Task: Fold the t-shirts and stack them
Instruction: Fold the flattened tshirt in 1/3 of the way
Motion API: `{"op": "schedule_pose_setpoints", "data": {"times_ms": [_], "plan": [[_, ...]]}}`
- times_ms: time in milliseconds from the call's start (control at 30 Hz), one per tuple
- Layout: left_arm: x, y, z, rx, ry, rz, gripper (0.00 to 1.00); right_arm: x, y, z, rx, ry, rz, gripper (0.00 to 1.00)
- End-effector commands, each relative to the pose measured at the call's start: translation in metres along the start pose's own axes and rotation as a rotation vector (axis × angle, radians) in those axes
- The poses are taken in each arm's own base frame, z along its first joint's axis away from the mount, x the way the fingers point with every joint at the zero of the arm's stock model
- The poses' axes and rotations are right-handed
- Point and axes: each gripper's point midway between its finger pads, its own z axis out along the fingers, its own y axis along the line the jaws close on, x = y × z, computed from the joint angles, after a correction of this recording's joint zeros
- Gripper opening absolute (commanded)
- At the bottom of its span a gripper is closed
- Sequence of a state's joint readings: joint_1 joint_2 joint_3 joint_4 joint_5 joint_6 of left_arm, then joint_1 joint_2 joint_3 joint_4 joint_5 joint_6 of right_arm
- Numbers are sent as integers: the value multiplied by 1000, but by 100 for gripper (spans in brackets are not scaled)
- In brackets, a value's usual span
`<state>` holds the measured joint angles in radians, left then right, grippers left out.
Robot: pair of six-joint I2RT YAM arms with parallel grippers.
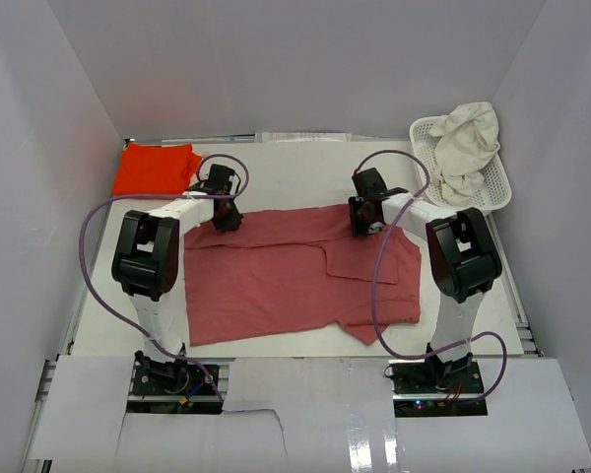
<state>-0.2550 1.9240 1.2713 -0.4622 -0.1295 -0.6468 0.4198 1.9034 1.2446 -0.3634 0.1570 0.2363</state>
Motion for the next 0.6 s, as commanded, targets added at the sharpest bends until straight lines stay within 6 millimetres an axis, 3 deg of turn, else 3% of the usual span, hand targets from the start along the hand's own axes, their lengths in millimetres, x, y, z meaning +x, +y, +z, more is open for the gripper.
{"op": "schedule_pose_setpoints", "data": {"times_ms": [0,233,400,467,500,533,567], "plan": [[10,-3,19,-21,16,-15,25,-7,0,16,-21,-5,24,41],[1,-20,40,2,24,-13,25,-19,-14,37,-25,13,61,41],[-33,-40,57,0,-39,11,25,-40,-26,55,-31,-1,81,41],[-33,-39,74,-24,-19,23,25,-47,-30,60,-36,-1,92,41],[-50,-53,73,-1,-50,18,25,-48,-34,68,-44,9,103,41],[-55,-54,77,-10,-60,18,25,-64,-33,67,-58,-22,100,41],[-64,-60,84,-14,-70,18,25,-67,-37,72,-60,-21,104,41]]}}
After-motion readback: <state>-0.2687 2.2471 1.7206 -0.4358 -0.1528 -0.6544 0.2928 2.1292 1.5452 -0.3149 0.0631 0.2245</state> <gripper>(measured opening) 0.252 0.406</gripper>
